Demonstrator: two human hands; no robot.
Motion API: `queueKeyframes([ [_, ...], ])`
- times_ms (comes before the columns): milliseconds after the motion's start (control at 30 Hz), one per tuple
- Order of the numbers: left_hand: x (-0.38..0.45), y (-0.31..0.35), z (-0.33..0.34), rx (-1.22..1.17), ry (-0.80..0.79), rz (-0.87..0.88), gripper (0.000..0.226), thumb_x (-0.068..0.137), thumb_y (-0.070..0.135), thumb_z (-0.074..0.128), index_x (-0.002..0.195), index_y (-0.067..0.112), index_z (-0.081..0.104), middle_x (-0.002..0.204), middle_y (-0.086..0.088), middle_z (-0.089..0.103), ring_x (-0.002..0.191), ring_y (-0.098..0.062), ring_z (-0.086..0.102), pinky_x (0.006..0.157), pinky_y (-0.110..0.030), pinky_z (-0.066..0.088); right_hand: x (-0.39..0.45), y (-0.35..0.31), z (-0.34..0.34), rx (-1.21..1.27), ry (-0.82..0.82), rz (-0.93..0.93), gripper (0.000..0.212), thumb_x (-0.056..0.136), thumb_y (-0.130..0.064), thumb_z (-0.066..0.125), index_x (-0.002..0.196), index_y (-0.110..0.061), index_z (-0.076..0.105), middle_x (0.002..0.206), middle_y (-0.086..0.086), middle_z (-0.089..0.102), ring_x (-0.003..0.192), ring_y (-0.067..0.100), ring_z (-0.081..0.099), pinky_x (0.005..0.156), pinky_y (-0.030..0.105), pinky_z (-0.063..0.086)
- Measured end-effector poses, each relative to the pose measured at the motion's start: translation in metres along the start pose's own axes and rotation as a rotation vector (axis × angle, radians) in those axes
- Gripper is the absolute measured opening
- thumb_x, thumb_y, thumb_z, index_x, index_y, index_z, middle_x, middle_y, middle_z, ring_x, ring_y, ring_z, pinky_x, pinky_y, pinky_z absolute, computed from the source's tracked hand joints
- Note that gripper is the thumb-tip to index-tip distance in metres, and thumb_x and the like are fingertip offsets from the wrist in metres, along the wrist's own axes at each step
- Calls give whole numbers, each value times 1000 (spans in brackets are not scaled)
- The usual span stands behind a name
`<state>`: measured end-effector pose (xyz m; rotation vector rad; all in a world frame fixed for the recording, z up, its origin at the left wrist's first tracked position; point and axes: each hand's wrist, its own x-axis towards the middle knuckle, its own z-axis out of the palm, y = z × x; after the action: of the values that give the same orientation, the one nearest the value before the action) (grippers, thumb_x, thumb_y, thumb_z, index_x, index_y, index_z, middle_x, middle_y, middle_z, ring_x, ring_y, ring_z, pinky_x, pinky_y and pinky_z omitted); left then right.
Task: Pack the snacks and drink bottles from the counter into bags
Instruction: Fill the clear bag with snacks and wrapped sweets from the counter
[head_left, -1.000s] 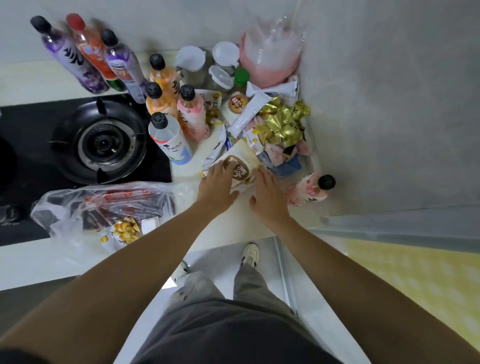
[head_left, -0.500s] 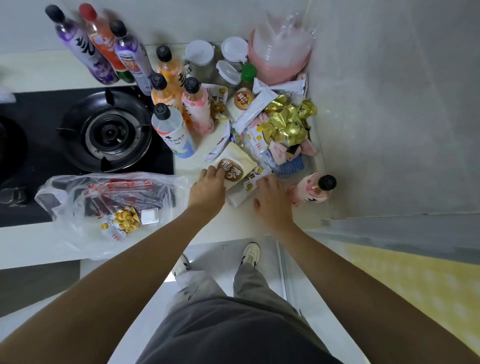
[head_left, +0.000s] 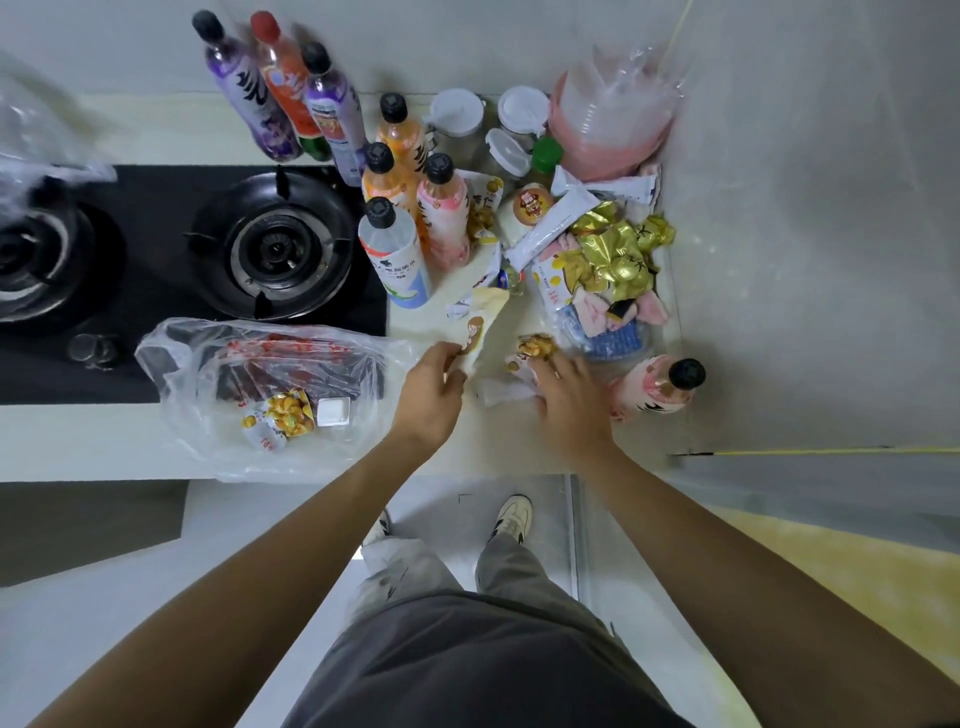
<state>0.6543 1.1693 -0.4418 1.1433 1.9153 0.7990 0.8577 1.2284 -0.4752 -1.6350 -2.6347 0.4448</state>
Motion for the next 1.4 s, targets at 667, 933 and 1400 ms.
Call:
queueKeyframes([
  [667, -61, -30, -148, -146, 206, -22, 22, 100, 9, 59, 119, 18, 63, 102, 6, 71, 96, -15, 69, 83, -29, 57, 24, -109, -44, 417, 331, -29, 13, 96, -10, 61, 88, -10, 71, 80, 6, 67, 71, 26, 63, 59, 38, 48],
  [933, -77, -75, -208, 467, 138, -49, 36, 94, 23, 58, 129, 18, 63, 119, -10, 70, 99, -34, 66, 79, -40, 54, 31, -219, -21, 567, 106, -92, 14, 94, -14, 63, 88, -12, 75, 78, 6, 74, 70, 25, 67, 60, 35, 51],
  [1400, -36, -102, -207, 756, -104, -70, 44, 98, 31, 59, 141, 20, 53, 138, -9, 56, 129, -32, 50, 92, -44, 53, 17, -254, 44, 207, -159, -313, 41, 92, -16, 67, 133, -12, 67, 130, 4, 56, 126, 27, 51, 98, 43, 55],
])
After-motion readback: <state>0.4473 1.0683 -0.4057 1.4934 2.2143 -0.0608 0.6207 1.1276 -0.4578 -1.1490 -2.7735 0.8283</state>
